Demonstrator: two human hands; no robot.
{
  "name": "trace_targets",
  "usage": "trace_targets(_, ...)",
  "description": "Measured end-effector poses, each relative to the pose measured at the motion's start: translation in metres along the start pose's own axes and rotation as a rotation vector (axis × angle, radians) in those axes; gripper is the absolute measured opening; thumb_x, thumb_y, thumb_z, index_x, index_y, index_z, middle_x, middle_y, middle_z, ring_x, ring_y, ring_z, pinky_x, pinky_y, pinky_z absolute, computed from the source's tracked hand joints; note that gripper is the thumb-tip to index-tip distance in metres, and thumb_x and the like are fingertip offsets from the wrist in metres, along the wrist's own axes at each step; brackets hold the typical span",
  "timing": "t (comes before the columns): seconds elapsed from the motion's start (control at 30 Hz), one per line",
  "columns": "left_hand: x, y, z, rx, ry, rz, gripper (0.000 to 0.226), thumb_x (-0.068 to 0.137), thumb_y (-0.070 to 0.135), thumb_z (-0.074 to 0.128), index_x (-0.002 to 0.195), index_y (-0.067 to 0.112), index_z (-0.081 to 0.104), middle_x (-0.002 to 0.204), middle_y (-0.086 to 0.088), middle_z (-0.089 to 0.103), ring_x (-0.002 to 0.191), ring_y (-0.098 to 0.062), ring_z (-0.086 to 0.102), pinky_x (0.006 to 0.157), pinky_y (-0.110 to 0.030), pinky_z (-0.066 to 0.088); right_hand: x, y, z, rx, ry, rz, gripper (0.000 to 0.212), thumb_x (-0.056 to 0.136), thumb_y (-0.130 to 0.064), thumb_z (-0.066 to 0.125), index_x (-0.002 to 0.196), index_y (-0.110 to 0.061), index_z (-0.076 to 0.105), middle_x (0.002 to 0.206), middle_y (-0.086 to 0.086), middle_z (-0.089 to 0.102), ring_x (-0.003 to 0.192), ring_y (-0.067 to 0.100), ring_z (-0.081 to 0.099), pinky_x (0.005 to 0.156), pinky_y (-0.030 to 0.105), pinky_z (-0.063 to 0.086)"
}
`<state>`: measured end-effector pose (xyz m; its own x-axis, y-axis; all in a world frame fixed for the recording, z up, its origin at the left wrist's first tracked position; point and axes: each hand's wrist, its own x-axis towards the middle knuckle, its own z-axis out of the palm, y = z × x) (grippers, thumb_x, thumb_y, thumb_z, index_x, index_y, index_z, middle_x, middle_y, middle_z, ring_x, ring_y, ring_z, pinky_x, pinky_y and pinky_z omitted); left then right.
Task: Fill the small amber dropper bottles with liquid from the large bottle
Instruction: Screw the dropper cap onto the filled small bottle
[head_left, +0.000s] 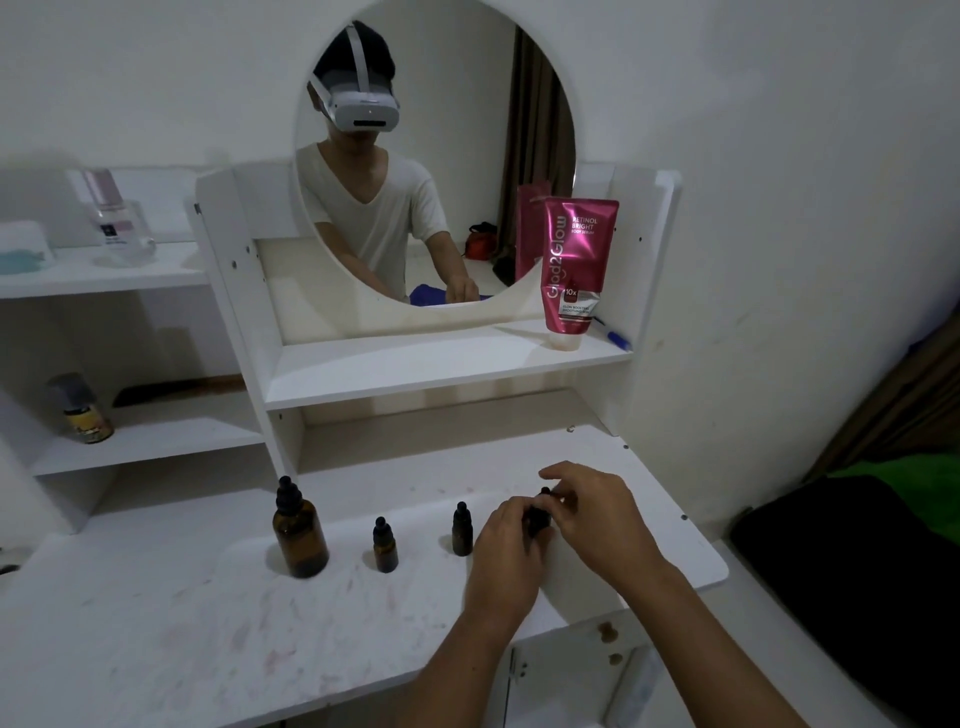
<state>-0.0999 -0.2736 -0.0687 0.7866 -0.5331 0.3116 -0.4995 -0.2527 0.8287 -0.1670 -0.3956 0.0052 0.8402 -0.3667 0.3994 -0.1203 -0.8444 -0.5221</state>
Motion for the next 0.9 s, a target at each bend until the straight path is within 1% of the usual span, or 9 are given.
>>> trace_targets(0.1, 0.000, -0.001, 0.000, -0.008, 0.000, -0.004, 0.019, 0.103, 0.021, 0.061, 0.116, 0.035, 0.061, 0.111, 0.020, 0.067, 0.107, 0.001, 0.063, 0.097, -0.027, 0.053, -0.003, 0.002, -0.002, -0.046, 0.041, 0.035, 0.035, 0.091, -0.045, 0.074, 0.121, -0.027, 0.070, 0.089, -0.014, 0.068, 0.075, 0.001, 0.061, 0.073, 0.008, 0.045)
trace_targets(0.23, 0.000, 0.001, 0.000, -0.001, -0.002, -0.001, 0.019, 0.103, 0.024, 0.059, 0.119, 0.034, 0.061, 0.111, 0.021, 0.066, 0.108, 0.002, 0.062, 0.097, -0.025, 0.052, -0.009, 0.006, 0.000, 0.102, 0.000, -0.028, 0.029, 0.096, -0.018, 0.071, 0.124, -0.024, 0.071, 0.113, -0.014, 0.071, 0.097, -0.001, 0.067, 0.088, 0.021, 0.058)
trace_targets(0.3, 0.000, 0.001, 0.000, 0.010, -0.003, -0.004, 0.020, 0.103, 0.023, 0.060, 0.120, 0.033, 0.061, 0.111, 0.021, 0.066, 0.108, 0.002, 0.062, 0.097, -0.024, 0.052, -0.009, 0.005, 0.001, 0.089, 0.008, 0.008, 0.021, 0.094, -0.018, 0.073, 0.114, -0.024, 0.074, 0.101, -0.014, 0.075, 0.089, 0.000, 0.069, 0.085, 0.025, 0.060)
trace_targets(0.4, 0.000, 0.000, -0.001, -0.007, -0.007, -0.009, 0.019, 0.102, 0.020, 0.060, 0.115, 0.034, 0.061, 0.108, 0.019, 0.066, 0.105, 0.000, 0.063, 0.095, -0.025, 0.053, -0.009, 0.004, 0.001, 0.029, 0.060, 0.094, 0.015, 0.089, -0.039, 0.078, 0.097, -0.028, 0.071, 0.078, -0.013, 0.067, 0.073, 0.003, 0.065, 0.071, 0.020, 0.055)
trace_targets(0.57, 0.000, -0.001, 0.001, -0.005, -0.001, -0.002, 0.017, 0.103, 0.027, 0.059, 0.119, 0.031, 0.061, 0.111, 0.019, 0.067, 0.108, 0.000, 0.063, 0.096, -0.025, 0.052, -0.016, 0.003, 0.005, 0.219, -0.002, 0.040, 0.029, 0.094, -0.006, 0.070, 0.118, -0.023, 0.071, 0.105, -0.016, 0.073, 0.097, -0.005, 0.069, 0.089, 0.018, 0.058)
trace_targets(0.63, 0.000, -0.001, 0.001, 0.002, -0.007, 0.002, 0.016, 0.103, 0.026, 0.059, 0.117, 0.032, 0.061, 0.109, 0.018, 0.066, 0.106, -0.001, 0.062, 0.094, -0.024, 0.052, -0.014, 0.002, 0.006, 0.193, 0.002, 0.082, 0.024, 0.092, -0.012, 0.075, 0.112, -0.024, 0.072, 0.099, -0.017, 0.075, 0.086, -0.003, 0.070, 0.084, 0.021, 0.060)
trace_targets(0.7, 0.000, -0.002, 0.001, 0.013, -0.022, 0.010, 0.016, 0.103, 0.022, 0.059, 0.114, 0.034, 0.061, 0.107, 0.019, 0.065, 0.105, -0.003, 0.062, 0.092, -0.024, 0.052, -0.011, -0.001, 0.006, 0.113, 0.038, 0.121, 0.021, 0.089, -0.030, 0.079, 0.108, -0.028, 0.070, 0.093, -0.017, 0.074, 0.075, 0.001, 0.069, 0.078, 0.022, 0.059)
trace_targets(0.77, 0.000, -0.002, 0.001, 0.026, -0.027, 0.011, 0.020, 0.101, 0.017, 0.058, 0.114, 0.033, 0.062, 0.106, 0.018, 0.064, 0.102, -0.004, 0.061, 0.088, -0.023, 0.052, -0.008, 0.000, 0.005, 0.094, 0.049, 0.103, 0.024, 0.089, -0.039, 0.077, 0.110, -0.030, 0.070, 0.094, -0.016, 0.072, 0.078, 0.002, 0.067, 0.077, 0.022, 0.057)
trace_targets(0.9, 0.001, -0.001, 0.000, 0.024, -0.015, 0.003, 0.015, 0.103, 0.022, 0.057, 0.114, 0.030, 0.062, 0.106, 0.016, 0.066, 0.104, -0.003, 0.062, 0.092, -0.024, 0.051, -0.007, 0.008, 0.005, 0.156, -0.043, 0.051, 0.027, 0.096, -0.019, 0.069, 0.123, -0.022, 0.072, 0.109, -0.013, 0.069, 0.091, 0.005, 0.069, 0.089, 0.026, 0.059)
